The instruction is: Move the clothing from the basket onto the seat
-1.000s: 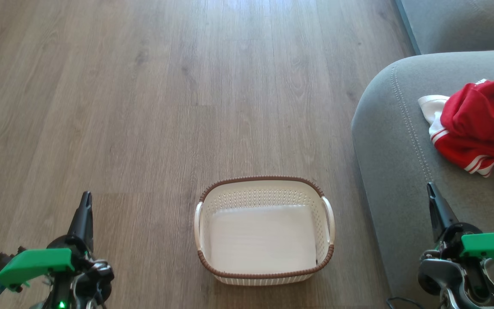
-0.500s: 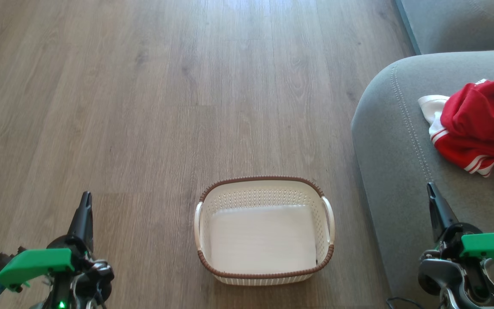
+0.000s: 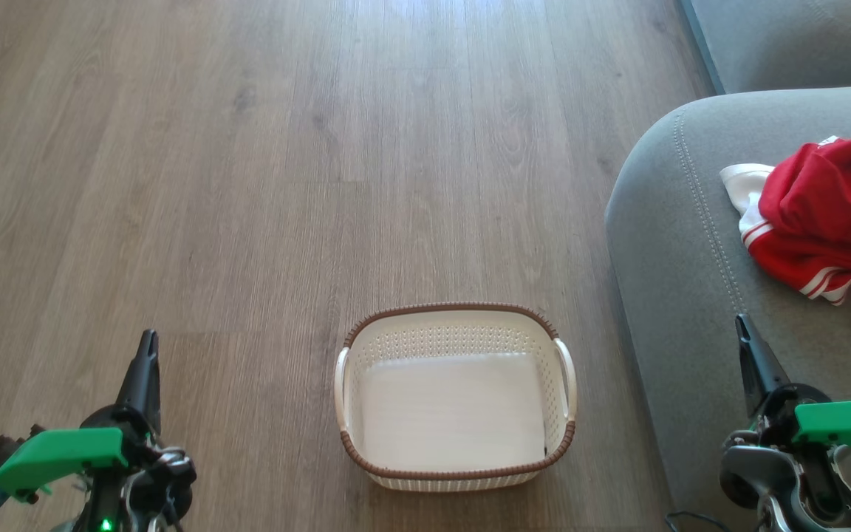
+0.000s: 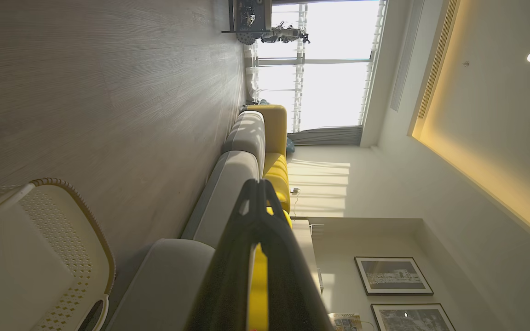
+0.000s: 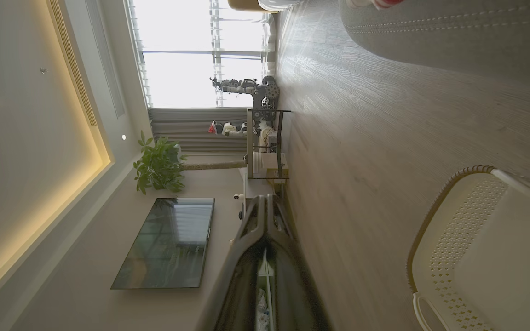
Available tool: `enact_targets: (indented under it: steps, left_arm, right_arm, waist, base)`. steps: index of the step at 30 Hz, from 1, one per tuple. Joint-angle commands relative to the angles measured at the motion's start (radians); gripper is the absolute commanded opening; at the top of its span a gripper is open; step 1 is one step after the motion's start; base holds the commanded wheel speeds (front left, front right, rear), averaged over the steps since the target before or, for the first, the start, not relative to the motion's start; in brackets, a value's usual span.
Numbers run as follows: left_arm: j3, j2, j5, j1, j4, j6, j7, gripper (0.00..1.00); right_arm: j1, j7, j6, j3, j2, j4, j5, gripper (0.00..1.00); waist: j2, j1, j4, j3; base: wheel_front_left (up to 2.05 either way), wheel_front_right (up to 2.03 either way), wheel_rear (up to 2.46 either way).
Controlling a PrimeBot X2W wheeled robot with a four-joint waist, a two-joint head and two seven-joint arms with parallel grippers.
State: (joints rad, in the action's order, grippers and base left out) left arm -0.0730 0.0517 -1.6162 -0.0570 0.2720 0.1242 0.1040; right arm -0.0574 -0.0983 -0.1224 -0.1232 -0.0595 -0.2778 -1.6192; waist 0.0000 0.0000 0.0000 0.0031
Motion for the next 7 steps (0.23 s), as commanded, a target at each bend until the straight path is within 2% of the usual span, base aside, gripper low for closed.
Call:
enact_targets:
  steps: [1,7]
  left_arm:
    - [-0.034,0.004,0.002,-0.050,-0.027,0.007,0.004,0.00]
    - [-0.034,0.004,0.002,-0.050,-0.027,0.007,0.004,0.00]
  right_arm:
    - [-0.050,-0.008,-0.008,0.017,0.003,0.033,0.004,0.00]
    - [-0.050,-0.009,-0.008,0.017,0.004,0.033,0.005,0.00]
  waist:
    - [0.0000,0.0000,0.000,0.000]
    - [0.0000,0.0000,0.000,0.000]
  base:
    - [0.00,0.00,0.00]
    - [0.00,0.00,0.00]
